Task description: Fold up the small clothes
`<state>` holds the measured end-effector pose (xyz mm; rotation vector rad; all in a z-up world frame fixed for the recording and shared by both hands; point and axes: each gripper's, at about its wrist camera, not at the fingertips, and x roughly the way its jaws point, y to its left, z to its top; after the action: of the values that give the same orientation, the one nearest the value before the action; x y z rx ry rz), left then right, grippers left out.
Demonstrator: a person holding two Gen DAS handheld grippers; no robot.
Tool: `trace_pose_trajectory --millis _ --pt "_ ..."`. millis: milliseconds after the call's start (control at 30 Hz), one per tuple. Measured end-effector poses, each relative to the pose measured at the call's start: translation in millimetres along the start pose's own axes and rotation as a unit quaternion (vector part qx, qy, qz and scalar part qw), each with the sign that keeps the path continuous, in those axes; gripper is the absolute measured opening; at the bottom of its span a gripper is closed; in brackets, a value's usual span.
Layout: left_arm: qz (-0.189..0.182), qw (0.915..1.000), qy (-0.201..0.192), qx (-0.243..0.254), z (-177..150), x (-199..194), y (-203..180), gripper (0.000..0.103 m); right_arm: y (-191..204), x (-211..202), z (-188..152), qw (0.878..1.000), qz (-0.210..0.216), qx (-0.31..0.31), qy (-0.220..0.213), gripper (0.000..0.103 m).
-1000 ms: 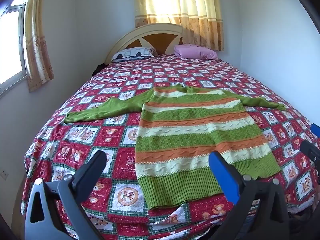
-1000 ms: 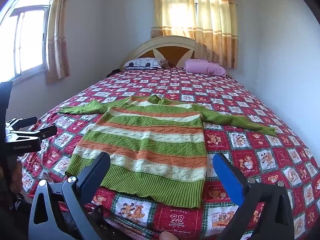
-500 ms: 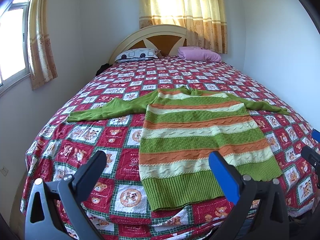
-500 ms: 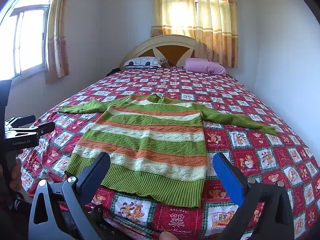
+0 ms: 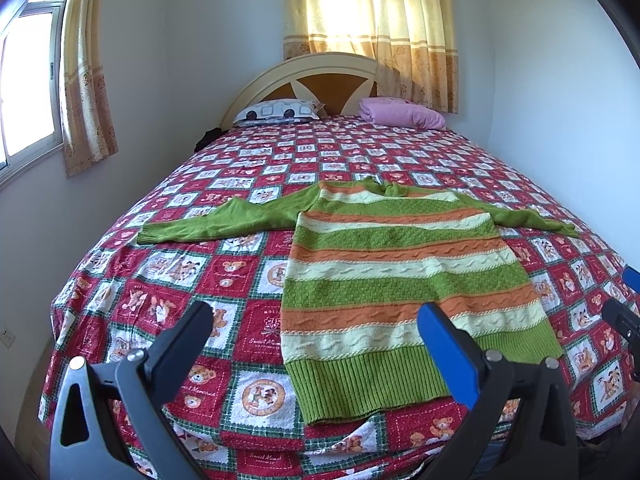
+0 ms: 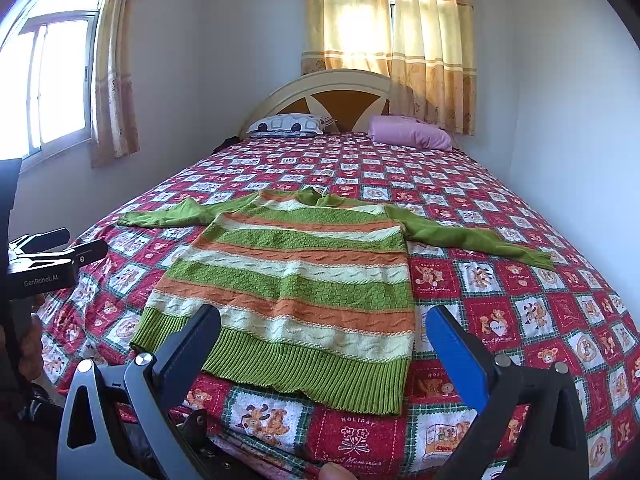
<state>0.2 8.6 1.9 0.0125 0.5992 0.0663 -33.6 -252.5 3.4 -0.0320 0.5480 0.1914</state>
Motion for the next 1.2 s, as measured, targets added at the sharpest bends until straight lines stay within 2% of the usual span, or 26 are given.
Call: trace_pose_trajectory --millis 1200 --pt "-0.001 1.0000 -0.005 -0.008 1.8 -0.6 8.7 0.103 3.0 1.4 -1.1 1.000 0.001 -0.005 0.000 0.102"
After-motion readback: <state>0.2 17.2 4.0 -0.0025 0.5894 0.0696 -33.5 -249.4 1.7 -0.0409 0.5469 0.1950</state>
